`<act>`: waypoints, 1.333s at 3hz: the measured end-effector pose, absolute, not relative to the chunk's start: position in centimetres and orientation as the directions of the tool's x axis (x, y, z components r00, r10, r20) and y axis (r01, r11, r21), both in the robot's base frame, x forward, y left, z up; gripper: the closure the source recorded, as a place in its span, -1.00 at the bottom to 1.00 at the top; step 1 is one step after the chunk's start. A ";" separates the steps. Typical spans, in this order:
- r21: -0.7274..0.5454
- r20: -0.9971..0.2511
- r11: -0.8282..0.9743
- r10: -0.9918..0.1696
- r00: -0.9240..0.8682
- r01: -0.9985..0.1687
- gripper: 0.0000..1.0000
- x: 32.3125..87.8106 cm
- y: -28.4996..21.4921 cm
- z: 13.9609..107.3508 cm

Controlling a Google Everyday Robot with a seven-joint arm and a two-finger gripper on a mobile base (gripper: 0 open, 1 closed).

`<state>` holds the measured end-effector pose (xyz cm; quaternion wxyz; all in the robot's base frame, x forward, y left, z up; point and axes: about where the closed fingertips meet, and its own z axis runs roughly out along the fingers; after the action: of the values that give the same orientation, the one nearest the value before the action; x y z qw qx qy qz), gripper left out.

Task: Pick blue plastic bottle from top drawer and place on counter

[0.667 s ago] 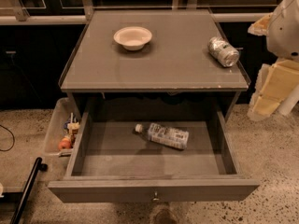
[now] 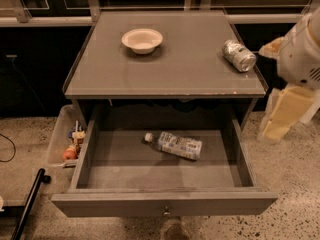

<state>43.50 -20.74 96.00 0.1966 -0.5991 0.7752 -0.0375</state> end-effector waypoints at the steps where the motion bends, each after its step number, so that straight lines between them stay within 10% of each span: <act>1: -0.234 -0.296 0.269 -0.935 -0.195 -0.934 -1.00 43.1 -20.2 89.4; 4: -0.203 -0.402 0.207 -0.909 -0.112 -0.957 -1.00 44.6 -19.1 79.1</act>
Offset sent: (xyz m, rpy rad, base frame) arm 0.0045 0.0144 -0.1939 0.1722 0.0512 0.1558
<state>44.58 -19.14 79.06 0.2252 -0.6273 0.7436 0.0532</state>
